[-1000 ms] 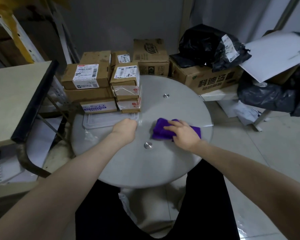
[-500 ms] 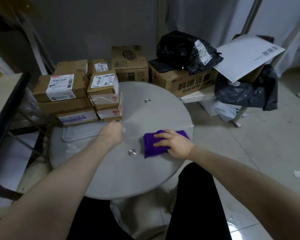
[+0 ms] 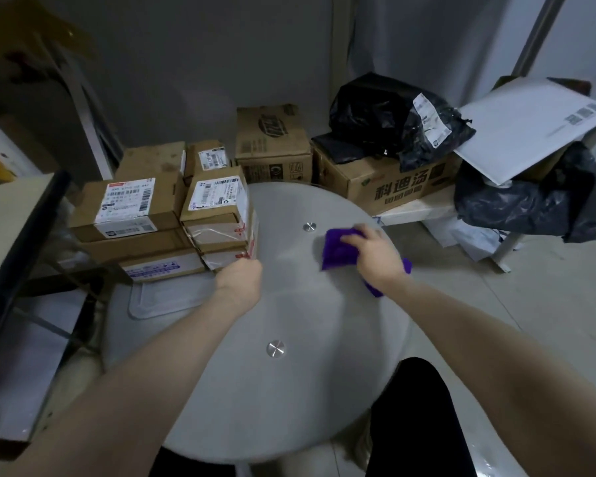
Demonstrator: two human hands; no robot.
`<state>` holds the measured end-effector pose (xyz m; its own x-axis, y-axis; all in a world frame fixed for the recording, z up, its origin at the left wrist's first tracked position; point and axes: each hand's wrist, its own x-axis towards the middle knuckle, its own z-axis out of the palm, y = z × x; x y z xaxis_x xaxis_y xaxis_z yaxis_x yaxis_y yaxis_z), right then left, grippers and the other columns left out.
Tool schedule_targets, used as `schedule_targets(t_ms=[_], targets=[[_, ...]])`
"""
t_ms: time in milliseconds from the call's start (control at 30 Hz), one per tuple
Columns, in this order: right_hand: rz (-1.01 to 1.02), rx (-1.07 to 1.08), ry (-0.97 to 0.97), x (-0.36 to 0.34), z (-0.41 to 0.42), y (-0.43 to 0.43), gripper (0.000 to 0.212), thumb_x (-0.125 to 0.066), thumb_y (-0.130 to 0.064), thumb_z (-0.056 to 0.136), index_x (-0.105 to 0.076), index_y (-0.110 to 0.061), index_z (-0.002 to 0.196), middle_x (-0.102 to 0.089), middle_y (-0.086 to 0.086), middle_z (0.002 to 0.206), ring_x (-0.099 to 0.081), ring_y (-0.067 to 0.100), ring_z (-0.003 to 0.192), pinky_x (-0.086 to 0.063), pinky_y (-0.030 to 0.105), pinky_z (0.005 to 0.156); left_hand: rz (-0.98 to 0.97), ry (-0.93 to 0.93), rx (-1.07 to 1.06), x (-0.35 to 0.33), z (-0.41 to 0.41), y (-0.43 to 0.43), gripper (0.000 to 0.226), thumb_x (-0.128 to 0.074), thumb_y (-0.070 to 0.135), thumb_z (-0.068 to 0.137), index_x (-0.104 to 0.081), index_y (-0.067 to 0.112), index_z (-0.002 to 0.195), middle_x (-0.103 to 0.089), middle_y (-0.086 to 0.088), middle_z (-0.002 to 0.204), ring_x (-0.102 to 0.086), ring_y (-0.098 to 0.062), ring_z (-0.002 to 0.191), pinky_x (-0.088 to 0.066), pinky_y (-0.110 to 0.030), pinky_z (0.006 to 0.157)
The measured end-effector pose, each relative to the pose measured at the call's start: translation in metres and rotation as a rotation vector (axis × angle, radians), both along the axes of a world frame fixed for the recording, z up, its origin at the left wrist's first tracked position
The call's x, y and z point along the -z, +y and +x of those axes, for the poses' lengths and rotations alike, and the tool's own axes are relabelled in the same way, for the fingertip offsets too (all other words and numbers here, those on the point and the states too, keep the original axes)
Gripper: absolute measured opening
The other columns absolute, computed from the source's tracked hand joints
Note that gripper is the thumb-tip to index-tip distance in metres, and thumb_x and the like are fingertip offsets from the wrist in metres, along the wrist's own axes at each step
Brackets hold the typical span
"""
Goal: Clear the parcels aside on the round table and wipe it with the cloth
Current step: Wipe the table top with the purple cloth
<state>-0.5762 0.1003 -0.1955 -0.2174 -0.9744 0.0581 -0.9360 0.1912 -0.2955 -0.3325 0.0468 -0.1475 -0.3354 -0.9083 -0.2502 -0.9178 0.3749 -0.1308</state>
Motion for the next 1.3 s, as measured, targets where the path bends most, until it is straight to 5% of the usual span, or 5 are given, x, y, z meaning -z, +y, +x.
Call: schedule_targets(t_ms=[267, 567, 767, 1067, 1300], targets=[[0.242, 0.604, -0.004, 0.015, -0.009, -0.037, 0.056, -0.050, -0.014, 0.092, -0.031, -0.023, 0.144, -0.027, 0.015, 0.148, -0.029, 0.043, 0.130, -0.033, 0.059, 0.103, 0.039, -0.026, 0.018, 0.000, -0.005, -0.016, 0.035, -0.052, -0.002, 0.085, -0.058, 0.006, 0.119, -0.059, -0.015, 0.125, -0.057, -0.032, 0.120, -0.050, -0.041, 0.091], [-0.194, 0.148, -0.561, -0.006, 0.041, -0.142, 0.046, -0.049, 0.003, 0.080, -0.067, -0.017, 0.117, -0.062, 0.012, 0.124, -0.056, 0.032, 0.116, -0.045, 0.040, 0.101, 0.082, -0.086, 0.037, 0.000, -0.009, -0.027, 0.035, -0.051, -0.004, 0.087, -0.058, 0.006, 0.120, -0.060, -0.014, 0.125, -0.058, -0.032, 0.120, -0.050, -0.041, 0.090], [0.143, 0.453, -0.292, -0.012, 0.005, -0.196, 0.055, -0.057, -0.019, 0.088, -0.039, -0.021, 0.140, -0.020, 0.011, 0.154, -0.023, 0.043, 0.136, -0.026, 0.056, 0.110, 0.103, -0.140, 0.078, 0.004, -0.010, -0.034, 0.035, -0.055, -0.001, 0.087, -0.058, 0.008, 0.120, -0.060, -0.011, 0.124, -0.059, -0.030, 0.119, -0.050, -0.039, 0.091], [0.271, -0.315, -0.118, -0.008, 0.078, -0.254, 0.060, -0.054, -0.004, 0.088, -0.042, -0.027, 0.142, -0.038, 0.008, 0.150, -0.044, 0.030, 0.132, -0.039, 0.041, 0.105, 0.112, 0.013, 0.165, 0.010, 0.010, -0.036, 0.052, -0.058, 0.000, 0.082, -0.038, 0.013, 0.128, -0.063, -0.018, 0.109, -0.064, -0.039, 0.100, -0.053, -0.044, 0.074], [0.190, -0.194, 0.034, -0.002, 0.075, -0.200, 0.046, -0.053, -0.009, 0.090, -0.051, -0.024, 0.134, -0.048, 0.011, 0.133, -0.047, 0.036, 0.117, -0.048, 0.047, 0.092, 0.056, 0.056, 0.121, 0.010, 0.006, -0.035, 0.044, -0.058, 0.007, 0.085, -0.045, 0.010, 0.127, -0.064, -0.016, 0.115, -0.062, -0.036, 0.109, -0.052, -0.042, 0.079]])
